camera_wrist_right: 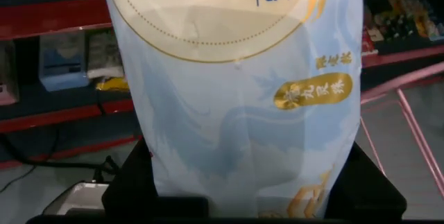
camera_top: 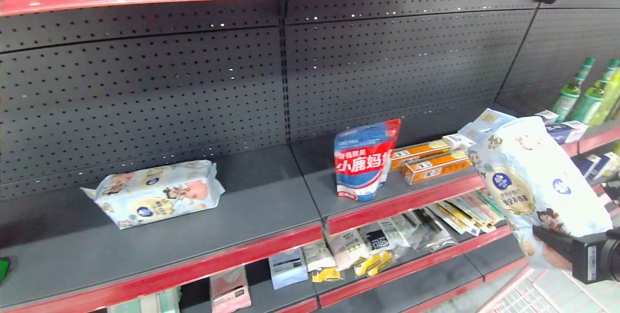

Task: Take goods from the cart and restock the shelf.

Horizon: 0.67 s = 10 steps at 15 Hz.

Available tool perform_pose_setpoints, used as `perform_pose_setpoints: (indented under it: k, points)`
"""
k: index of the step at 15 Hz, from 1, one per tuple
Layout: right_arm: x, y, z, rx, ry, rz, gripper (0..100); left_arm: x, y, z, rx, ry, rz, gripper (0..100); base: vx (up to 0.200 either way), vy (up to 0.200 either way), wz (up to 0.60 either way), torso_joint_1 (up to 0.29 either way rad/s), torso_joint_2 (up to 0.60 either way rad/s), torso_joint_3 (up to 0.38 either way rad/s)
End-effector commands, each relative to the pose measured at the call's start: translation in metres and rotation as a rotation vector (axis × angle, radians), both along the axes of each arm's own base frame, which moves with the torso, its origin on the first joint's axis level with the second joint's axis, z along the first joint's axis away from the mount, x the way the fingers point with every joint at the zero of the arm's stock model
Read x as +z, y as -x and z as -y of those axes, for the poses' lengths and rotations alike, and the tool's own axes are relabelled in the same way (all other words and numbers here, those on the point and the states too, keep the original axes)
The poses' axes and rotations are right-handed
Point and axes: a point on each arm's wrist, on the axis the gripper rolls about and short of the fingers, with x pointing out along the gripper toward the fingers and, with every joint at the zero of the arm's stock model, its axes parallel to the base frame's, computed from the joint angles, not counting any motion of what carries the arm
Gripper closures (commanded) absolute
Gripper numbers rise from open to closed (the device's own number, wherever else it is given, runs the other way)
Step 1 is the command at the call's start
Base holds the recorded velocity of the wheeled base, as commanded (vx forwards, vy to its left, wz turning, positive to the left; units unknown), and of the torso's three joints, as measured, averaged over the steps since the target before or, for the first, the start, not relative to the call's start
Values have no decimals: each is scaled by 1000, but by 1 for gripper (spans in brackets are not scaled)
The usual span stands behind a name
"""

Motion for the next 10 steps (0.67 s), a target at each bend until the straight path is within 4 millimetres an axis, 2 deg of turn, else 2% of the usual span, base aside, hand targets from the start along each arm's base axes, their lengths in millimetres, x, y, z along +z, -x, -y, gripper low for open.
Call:
perform_pose_setpoints:
  k: [1, 2, 5, 8, 10]
  points:
    - [-1, 11, 1, -5, 1, 23, 100, 0, 0, 0, 0, 0, 0, 0, 0, 0, 600, 2, 2, 2]
    - [-2, 11, 1, -7, 1, 23, 100, 0, 0, 0, 0, 0, 0, 0, 0, 0, 600, -2, 2, 2]
    - [5, 24, 6, -49, 0, 80, 100, 0, 0, 0, 0, 0, 0, 0, 0, 0, 0, 0, 0, 0]
    - [8, 49, 15, -143, -6, 100, 100, 0, 0, 0, 2, 0, 0, 0, 0, 0, 0, 0, 0, 0]
    - [5, 62, 13, -137, -12, 119, 100, 0, 0, 0, 2, 2, 0, 0, 0, 0, 0, 0, 0, 0]
